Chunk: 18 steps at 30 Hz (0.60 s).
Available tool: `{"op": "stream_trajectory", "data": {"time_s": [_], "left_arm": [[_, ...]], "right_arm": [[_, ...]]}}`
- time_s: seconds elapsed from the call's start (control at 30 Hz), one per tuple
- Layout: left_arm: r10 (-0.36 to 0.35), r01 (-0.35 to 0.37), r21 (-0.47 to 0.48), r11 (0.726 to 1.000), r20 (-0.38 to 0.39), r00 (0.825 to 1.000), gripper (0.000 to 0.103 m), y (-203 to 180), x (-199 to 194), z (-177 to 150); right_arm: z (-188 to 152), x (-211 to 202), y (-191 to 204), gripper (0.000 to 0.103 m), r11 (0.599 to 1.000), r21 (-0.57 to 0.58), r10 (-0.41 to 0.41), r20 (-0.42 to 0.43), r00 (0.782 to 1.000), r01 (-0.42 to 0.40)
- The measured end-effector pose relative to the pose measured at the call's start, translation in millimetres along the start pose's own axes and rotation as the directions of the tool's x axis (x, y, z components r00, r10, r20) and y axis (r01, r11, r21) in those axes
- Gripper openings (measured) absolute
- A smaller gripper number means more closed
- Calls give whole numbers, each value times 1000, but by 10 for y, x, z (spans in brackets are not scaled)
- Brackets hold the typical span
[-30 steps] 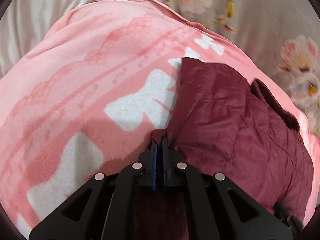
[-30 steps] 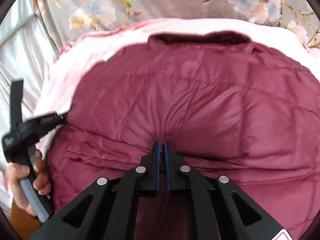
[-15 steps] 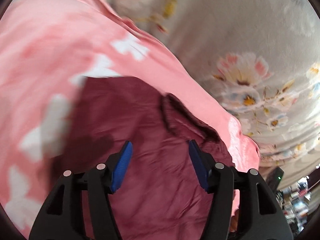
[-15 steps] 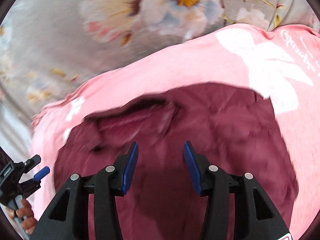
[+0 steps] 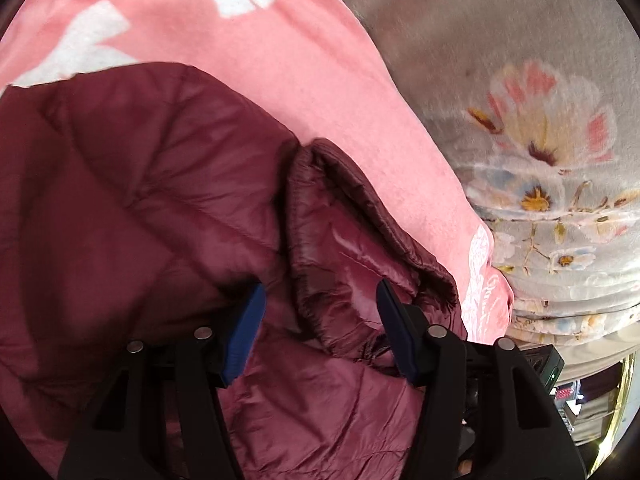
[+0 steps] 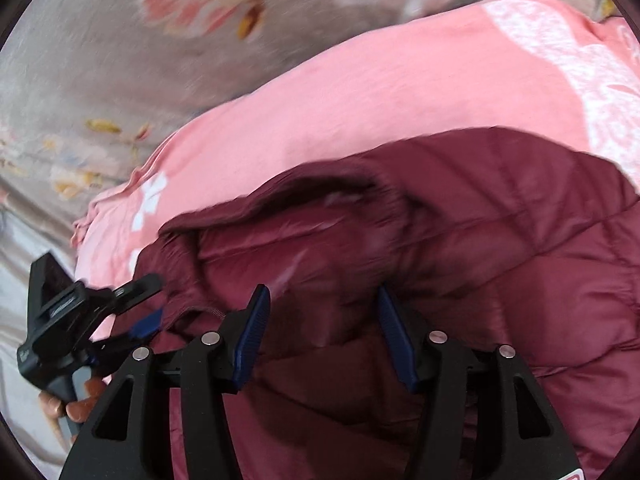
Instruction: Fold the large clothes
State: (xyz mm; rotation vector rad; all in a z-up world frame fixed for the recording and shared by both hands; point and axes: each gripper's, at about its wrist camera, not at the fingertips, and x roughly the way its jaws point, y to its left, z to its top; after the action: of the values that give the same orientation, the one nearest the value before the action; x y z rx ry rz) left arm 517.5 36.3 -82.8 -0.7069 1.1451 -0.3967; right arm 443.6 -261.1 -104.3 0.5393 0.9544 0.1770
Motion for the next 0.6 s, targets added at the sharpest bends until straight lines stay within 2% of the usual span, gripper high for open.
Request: {"op": "stream_trajectory", "data": {"time_s": [0.03, 0.07, 0.1, 0.17, 0.27, 0.3, 0.37, 0.4, 0.5, 0.6], "left_arm": [[-7, 7, -5, 1000, -11, 1000, 38, -1, 15, 14], [-14, 13, -13, 1000, -25, 1000, 15, -18, 43, 18], [-15, 15, -16, 1000, -31, 999, 9, -46, 56, 16], [-36, 36, 1, 999, -10, 999, 8, -100, -49, 0], [-73, 69, 81, 994, 46, 996, 7, -275, -327, -76], [-78, 71, 106, 992, 62, 995, 7, -304, -402, -104], [-41, 24, 171, 985, 97, 994, 7, -344, -506, -210], [7, -29, 195, 980, 112, 994, 7, -331, -480, -259], [117, -141, 230, 963, 116, 986, 7, -195, -279, -350], [122, -137, 193, 972, 87, 989, 7, 42, -139, -383]], "right_arm": [[-13, 7, 55, 25, 1000, -13, 16, -6, 1000, -16], [-21, -14, 96, 18, 1000, -17, 22, -3, 1000, -23], [-20, -67, 126, 15, 999, -15, 31, 13, 999, -31], [-5, -264, 195, 12, 996, -20, 85, 62, 994, -84], [-38, -599, 263, 10, 990, -48, 140, 139, 980, -135], [-80, -646, 266, 10, 991, -63, 129, 146, 981, -121], [-147, -581, 251, 9, 994, -107, 47, 133, 990, -33], [-190, -481, 207, 9, 993, -114, 0, 110, 994, 12], [-268, -298, 50, 9, 995, -91, -30, 70, 997, 36], [-318, -172, -29, 8, 992, -105, -62, 51, 997, 67]]}}
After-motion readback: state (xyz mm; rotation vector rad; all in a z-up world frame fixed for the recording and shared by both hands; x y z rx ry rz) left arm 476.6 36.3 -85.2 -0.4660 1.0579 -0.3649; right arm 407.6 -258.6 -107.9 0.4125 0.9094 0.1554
